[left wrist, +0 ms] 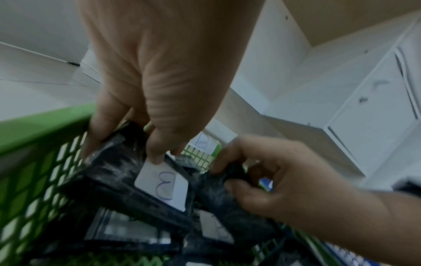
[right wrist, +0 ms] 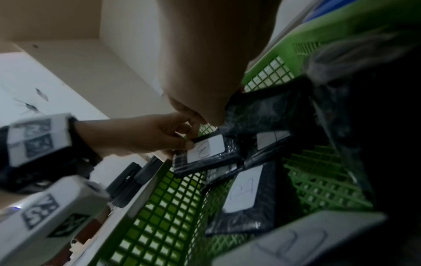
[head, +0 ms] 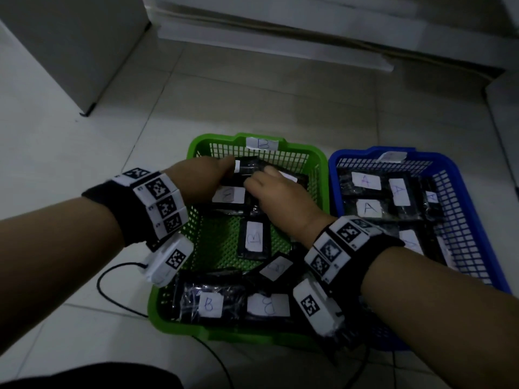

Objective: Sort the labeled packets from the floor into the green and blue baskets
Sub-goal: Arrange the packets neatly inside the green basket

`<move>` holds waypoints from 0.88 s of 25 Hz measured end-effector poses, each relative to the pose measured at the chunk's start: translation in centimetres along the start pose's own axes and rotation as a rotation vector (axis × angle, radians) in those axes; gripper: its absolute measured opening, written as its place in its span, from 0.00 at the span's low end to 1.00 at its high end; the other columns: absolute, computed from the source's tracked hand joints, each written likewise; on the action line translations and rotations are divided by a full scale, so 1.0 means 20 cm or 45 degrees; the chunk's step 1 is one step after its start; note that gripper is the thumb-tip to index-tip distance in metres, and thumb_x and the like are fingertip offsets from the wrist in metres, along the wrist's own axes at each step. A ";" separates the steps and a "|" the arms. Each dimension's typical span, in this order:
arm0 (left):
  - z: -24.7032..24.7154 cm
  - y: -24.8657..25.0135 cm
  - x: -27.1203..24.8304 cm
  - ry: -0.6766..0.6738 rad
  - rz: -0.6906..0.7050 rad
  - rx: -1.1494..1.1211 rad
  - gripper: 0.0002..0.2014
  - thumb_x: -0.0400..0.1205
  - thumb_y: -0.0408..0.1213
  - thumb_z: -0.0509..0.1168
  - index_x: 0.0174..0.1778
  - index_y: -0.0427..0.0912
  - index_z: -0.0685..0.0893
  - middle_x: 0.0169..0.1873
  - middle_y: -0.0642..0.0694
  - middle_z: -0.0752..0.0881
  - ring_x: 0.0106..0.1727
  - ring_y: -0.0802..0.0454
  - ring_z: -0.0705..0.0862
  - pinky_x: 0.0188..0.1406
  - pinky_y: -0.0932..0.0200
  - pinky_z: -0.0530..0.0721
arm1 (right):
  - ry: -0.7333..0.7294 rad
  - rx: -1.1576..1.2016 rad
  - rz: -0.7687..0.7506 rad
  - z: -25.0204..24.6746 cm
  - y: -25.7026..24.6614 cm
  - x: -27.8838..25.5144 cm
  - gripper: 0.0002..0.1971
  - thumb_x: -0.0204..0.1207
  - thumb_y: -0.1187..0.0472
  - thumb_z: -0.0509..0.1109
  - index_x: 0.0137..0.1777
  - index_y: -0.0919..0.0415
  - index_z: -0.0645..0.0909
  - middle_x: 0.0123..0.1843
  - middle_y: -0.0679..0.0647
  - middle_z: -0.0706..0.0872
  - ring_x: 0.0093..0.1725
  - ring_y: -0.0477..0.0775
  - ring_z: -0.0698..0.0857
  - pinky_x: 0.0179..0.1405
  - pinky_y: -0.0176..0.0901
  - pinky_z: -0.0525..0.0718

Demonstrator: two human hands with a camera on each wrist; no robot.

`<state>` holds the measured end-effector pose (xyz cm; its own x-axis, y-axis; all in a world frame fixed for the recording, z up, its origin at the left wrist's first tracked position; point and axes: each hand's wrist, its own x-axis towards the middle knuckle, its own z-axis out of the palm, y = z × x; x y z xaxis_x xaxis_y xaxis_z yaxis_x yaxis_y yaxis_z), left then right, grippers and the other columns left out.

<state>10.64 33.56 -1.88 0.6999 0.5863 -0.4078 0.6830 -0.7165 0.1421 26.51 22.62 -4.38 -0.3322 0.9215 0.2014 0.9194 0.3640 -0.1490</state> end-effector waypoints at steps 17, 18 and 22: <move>0.07 0.02 0.02 -0.081 0.116 0.355 0.14 0.80 0.38 0.63 0.62 0.41 0.76 0.61 0.41 0.77 0.62 0.42 0.78 0.55 0.49 0.80 | -0.623 0.024 0.253 0.01 0.11 -0.01 0.16 0.73 0.72 0.66 0.60 0.63 0.75 0.61 0.63 0.71 0.41 0.65 0.81 0.29 0.47 0.74; 0.08 0.02 0.03 -0.105 0.137 0.353 0.14 0.80 0.37 0.63 0.62 0.40 0.76 0.61 0.41 0.77 0.61 0.42 0.78 0.58 0.50 0.80 | -0.629 -0.008 0.157 0.00 0.08 -0.01 0.17 0.74 0.72 0.64 0.62 0.62 0.75 0.63 0.63 0.72 0.46 0.64 0.81 0.30 0.48 0.74; 0.05 -0.03 0.02 -0.177 0.142 0.247 0.15 0.78 0.38 0.66 0.61 0.41 0.79 0.64 0.43 0.77 0.62 0.45 0.79 0.60 0.53 0.79 | -0.823 -0.035 -0.353 0.02 -0.01 -0.03 0.23 0.78 0.72 0.62 0.72 0.55 0.74 0.74 0.64 0.70 0.67 0.67 0.71 0.45 0.57 0.79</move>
<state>10.33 33.86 -3.06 0.7239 0.4518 -0.5214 0.5412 -0.8406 0.0230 26.46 22.08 -4.85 -0.6059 0.6942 -0.3886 0.7848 0.6016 -0.1490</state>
